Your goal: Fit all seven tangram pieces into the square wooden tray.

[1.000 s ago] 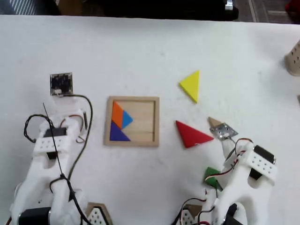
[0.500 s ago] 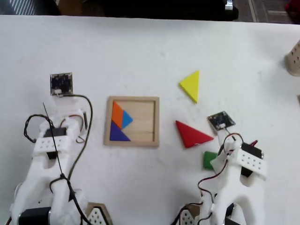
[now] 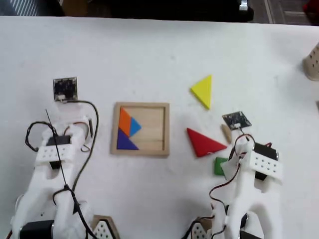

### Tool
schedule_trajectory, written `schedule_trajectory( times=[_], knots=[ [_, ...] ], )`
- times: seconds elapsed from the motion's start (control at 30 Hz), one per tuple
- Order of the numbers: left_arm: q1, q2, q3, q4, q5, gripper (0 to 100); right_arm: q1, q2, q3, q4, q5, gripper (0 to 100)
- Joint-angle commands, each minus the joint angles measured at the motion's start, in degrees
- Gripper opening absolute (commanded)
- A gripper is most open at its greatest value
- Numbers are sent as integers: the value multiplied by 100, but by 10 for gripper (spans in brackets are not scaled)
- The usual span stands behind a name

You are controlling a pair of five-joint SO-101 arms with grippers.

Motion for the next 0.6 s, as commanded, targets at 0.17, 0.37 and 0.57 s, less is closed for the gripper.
schedule_trajectory(
  times=[0.17,0.37,0.57],
  knots=[
    [-48,-163,-44,-167,-53,28,-1086,-22,-229,-66,-1327,233],
    [-48,-163,-44,-167,-53,28,-1297,-22,316,-936,-1952,235],
    [-48,-163,-44,-167,-53,28,-1270,-13,387,-1033,-1934,233]
  ],
)
